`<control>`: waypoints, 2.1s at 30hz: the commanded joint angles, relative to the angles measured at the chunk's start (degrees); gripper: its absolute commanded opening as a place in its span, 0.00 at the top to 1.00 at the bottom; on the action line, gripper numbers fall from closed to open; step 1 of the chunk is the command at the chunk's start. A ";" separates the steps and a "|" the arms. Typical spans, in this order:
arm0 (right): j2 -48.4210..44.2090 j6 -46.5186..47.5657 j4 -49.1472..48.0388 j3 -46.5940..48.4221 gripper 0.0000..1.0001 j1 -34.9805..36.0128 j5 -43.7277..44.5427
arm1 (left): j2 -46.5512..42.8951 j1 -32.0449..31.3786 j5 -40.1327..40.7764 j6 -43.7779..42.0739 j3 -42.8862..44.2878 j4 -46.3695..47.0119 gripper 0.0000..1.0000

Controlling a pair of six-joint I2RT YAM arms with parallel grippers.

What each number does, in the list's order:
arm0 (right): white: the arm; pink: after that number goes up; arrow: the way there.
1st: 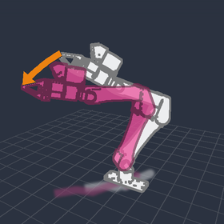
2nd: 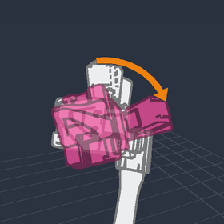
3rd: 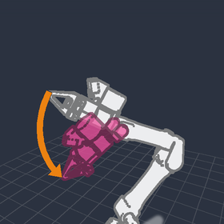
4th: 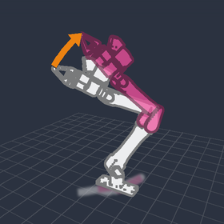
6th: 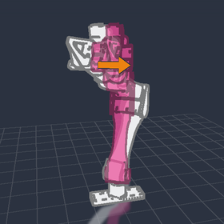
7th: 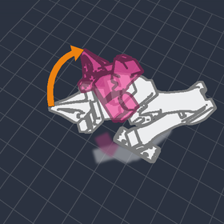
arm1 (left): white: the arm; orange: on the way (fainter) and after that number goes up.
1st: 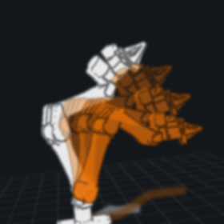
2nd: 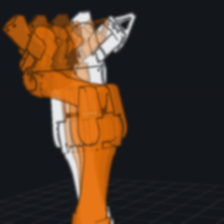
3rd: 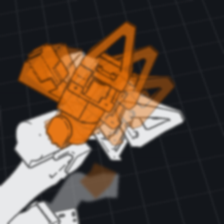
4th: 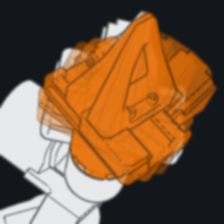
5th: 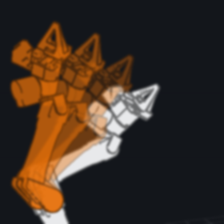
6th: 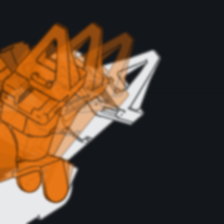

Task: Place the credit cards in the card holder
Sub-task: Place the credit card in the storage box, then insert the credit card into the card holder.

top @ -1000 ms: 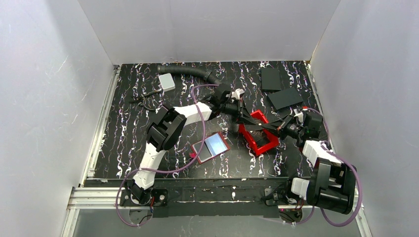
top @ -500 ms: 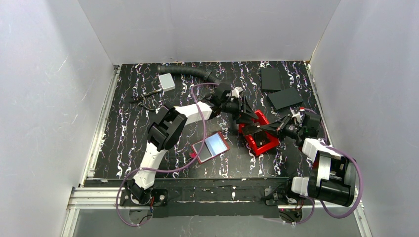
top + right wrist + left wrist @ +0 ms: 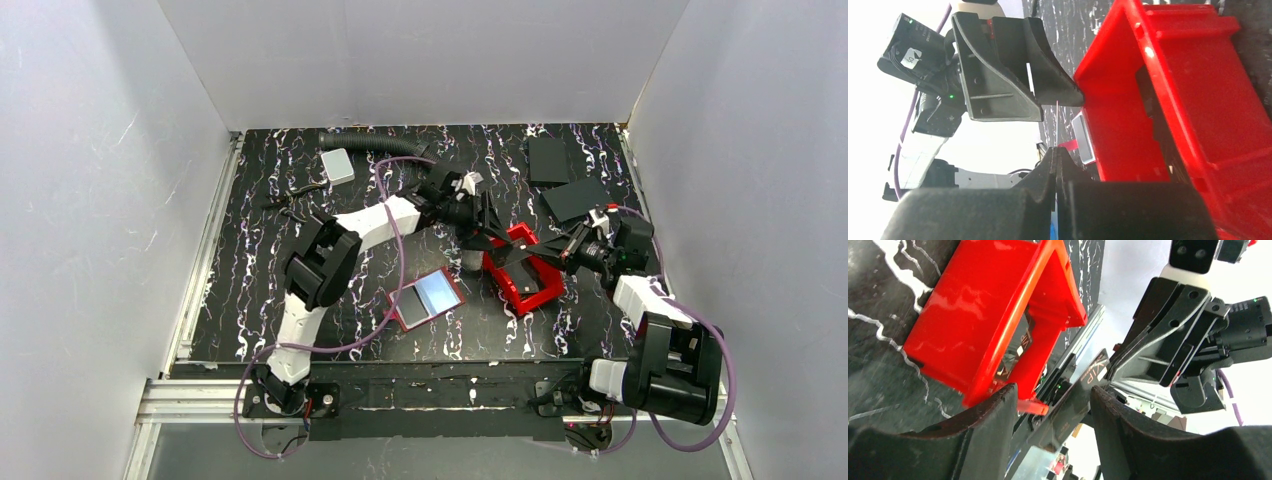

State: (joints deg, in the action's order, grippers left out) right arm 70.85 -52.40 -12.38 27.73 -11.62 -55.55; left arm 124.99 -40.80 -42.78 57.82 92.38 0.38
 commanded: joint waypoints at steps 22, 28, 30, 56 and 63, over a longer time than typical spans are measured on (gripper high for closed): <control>-0.18 5.79 0.43 14.56 0.99 29.43 -9.29 | -48.84 8.65 -19.86 -11.39 -32.94 -5.27 0.36; -1.63 4.95 0.52 16.72 0.99 32.26 -9.13 | -52.33 8.87 -15.30 -14.87 -34.16 -12.05 0.36; -2.00 4.61 0.43 17.35 0.99 32.99 -9.10 | -53.67 9.58 -10.10 -16.10 -33.71 -16.83 0.35; 1.21 -2.13 -12.76 19.11 0.99 40.47 -9.14 | -55.37 10.91 -21.46 -4.12 -42.66 1.92 0.76; 3.72 4.00 -3.97 19.82 0.84 39.77 -7.09 | -57.41 10.96 -7.74 -16.19 -38.18 -20.67 1.00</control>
State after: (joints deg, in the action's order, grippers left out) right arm 72.90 -53.74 -21.65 43.86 28.73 -64.07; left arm 70.65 -29.76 -60.49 51.37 50.17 -2.44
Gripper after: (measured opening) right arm 0.033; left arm 0.011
